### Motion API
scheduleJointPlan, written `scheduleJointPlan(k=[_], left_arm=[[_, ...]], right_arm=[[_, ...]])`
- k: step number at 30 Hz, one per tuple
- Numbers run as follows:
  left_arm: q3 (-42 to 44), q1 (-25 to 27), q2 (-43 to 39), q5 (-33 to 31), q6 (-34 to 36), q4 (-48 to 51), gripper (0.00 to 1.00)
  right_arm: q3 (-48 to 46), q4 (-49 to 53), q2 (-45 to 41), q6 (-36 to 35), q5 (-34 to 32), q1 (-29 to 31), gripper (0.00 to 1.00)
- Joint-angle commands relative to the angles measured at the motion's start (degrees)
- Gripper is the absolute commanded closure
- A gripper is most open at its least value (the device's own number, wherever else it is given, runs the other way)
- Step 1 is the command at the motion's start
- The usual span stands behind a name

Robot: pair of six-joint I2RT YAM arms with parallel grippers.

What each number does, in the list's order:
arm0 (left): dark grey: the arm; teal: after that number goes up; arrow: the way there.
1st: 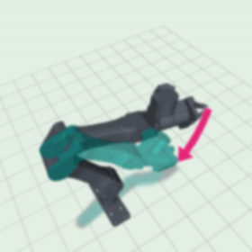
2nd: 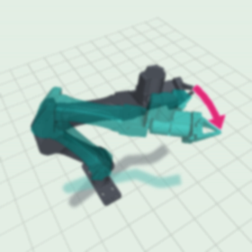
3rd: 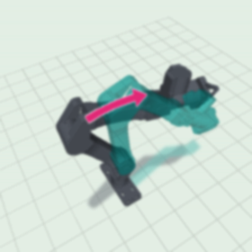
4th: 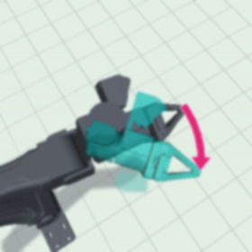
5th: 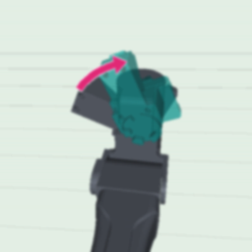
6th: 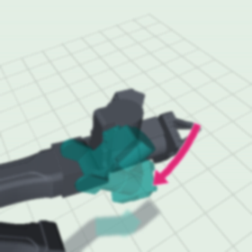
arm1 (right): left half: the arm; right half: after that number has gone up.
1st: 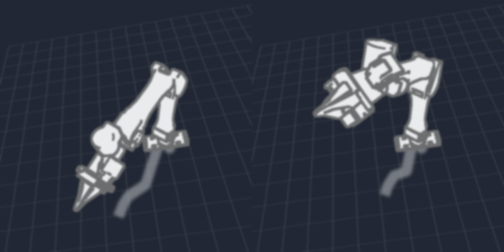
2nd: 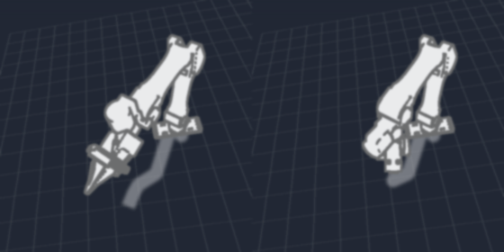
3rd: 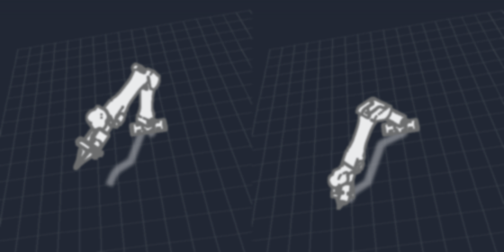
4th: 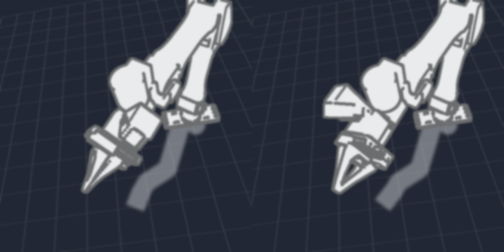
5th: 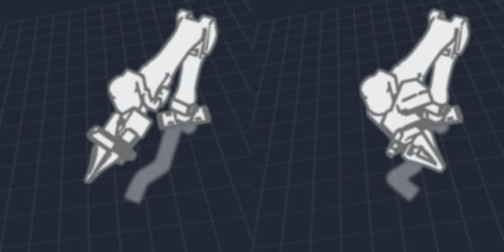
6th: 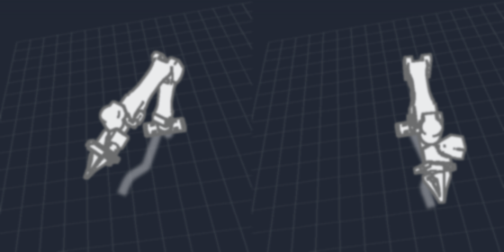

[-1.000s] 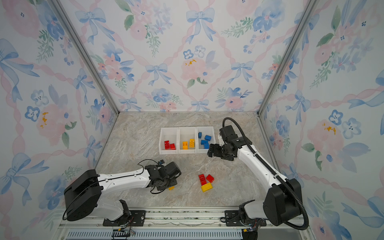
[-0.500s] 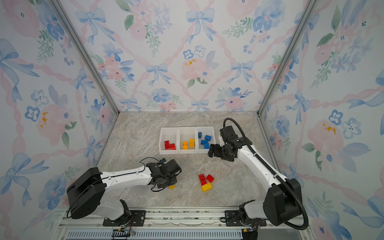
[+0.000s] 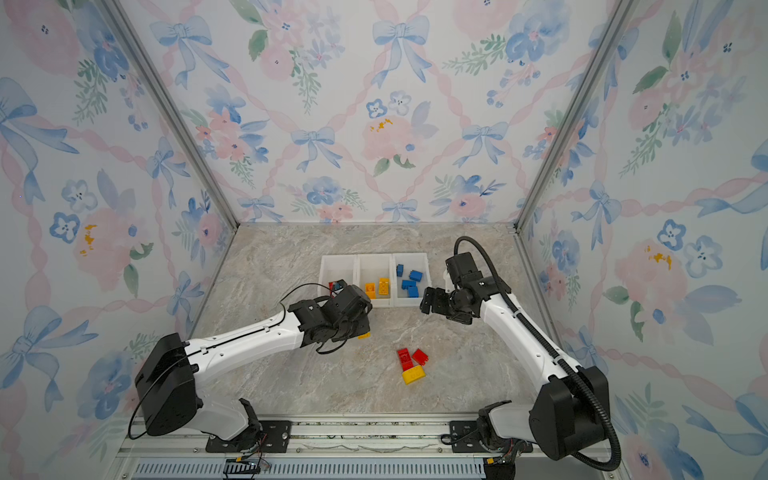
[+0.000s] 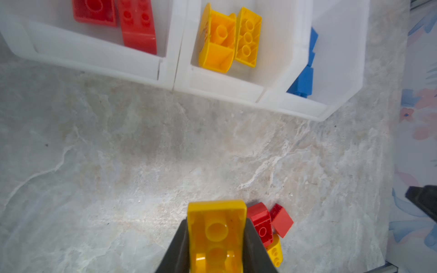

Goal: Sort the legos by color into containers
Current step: 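Lift the yellow brick into the middle bin and open the left gripper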

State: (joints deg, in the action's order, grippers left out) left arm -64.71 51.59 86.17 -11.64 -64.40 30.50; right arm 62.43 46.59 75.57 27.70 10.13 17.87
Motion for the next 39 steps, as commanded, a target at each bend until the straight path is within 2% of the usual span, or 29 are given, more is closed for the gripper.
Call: scheduleJointPlan(k=[1,10,19,32,36,39], left_arm=[[-5.0,-1.9,4.1,-2.1,7.1,1.0,0.77],[-23.0,-8.0,17.5,-1.5,20.2,1.0,0.77],[-37.0,-12.3,30.1,1.7,26.2,1.0,0.77],[-44.8,-14.0,40.8,3.4,29.2,0.9,0.72],[-45.9,-14.0,42.5,3.6,29.5,0.9,0.66],[-46.1,-14.0,42.9,3.7,29.4,0.9,0.57]], right_arm=[[-0.8,1.8,-1.7,0.9,-0.8,-0.8,0.04],[-1.2,2.9,-4.5,1.9,-2.0,-1.6,0.04],[-1.3,4.1,-6.9,3.3,-3.6,-1.7,0.04],[-0.8,6.2,-9.0,4.7,-5.5,-1.9,0.04],[-0.3,6.8,-8.6,4.5,-5.8,-1.9,0.03],[0.0,6.9,-8.3,4.5,-5.8,-1.9,0.04]])
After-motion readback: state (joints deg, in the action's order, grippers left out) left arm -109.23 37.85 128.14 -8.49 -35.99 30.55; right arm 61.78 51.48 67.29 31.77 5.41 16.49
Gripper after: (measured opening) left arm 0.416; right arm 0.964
